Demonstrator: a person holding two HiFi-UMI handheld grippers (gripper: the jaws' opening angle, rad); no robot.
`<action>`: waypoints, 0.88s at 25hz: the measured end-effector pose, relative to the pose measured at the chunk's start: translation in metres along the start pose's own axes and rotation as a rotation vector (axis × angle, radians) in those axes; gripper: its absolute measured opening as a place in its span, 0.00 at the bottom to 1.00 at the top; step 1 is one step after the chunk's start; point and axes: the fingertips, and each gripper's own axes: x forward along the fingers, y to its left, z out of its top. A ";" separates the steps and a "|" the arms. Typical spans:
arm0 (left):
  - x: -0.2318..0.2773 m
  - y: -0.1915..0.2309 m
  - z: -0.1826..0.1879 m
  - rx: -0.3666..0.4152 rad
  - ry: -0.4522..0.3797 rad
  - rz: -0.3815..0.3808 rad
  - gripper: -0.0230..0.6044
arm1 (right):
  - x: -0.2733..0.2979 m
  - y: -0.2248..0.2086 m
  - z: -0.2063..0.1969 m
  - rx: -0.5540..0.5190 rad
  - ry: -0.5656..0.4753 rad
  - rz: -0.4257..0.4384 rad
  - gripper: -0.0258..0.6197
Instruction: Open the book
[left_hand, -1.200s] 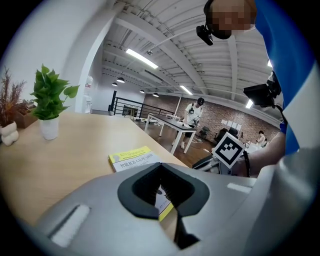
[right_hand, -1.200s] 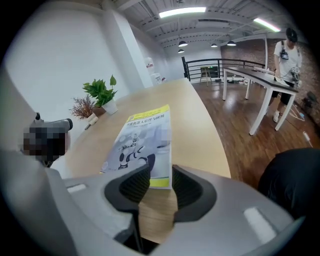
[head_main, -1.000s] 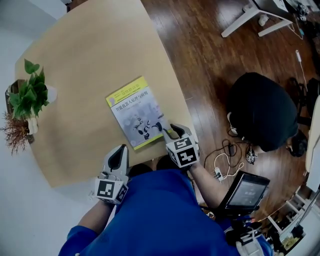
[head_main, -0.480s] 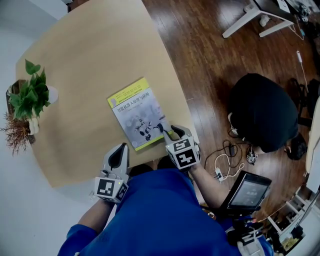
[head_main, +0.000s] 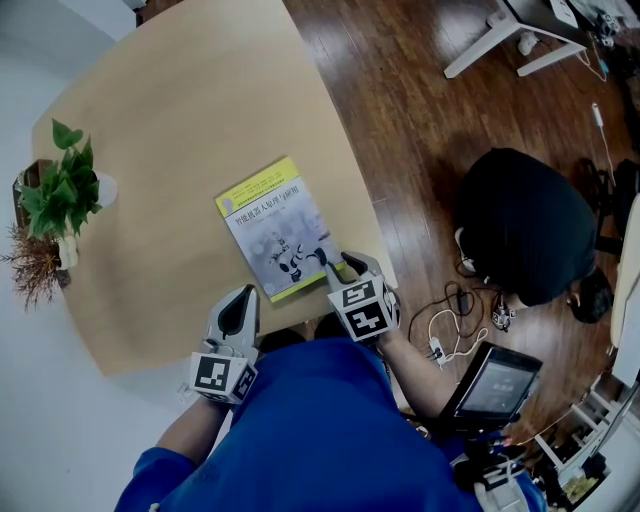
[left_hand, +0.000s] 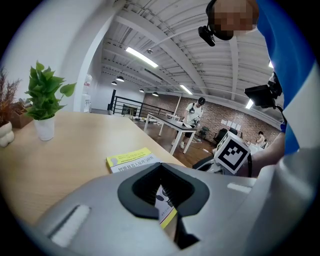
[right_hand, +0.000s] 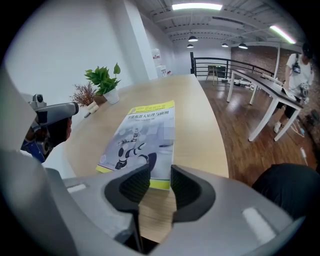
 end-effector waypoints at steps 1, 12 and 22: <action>0.000 0.000 0.000 -0.002 0.000 0.001 0.05 | 0.000 0.000 0.000 -0.005 0.001 -0.001 0.24; -0.002 0.002 0.002 -0.002 -0.008 0.012 0.05 | -0.003 -0.008 0.001 0.116 -0.008 0.056 0.11; -0.005 0.004 0.002 0.010 -0.019 0.016 0.05 | 0.003 -0.016 -0.009 0.167 0.059 0.131 0.10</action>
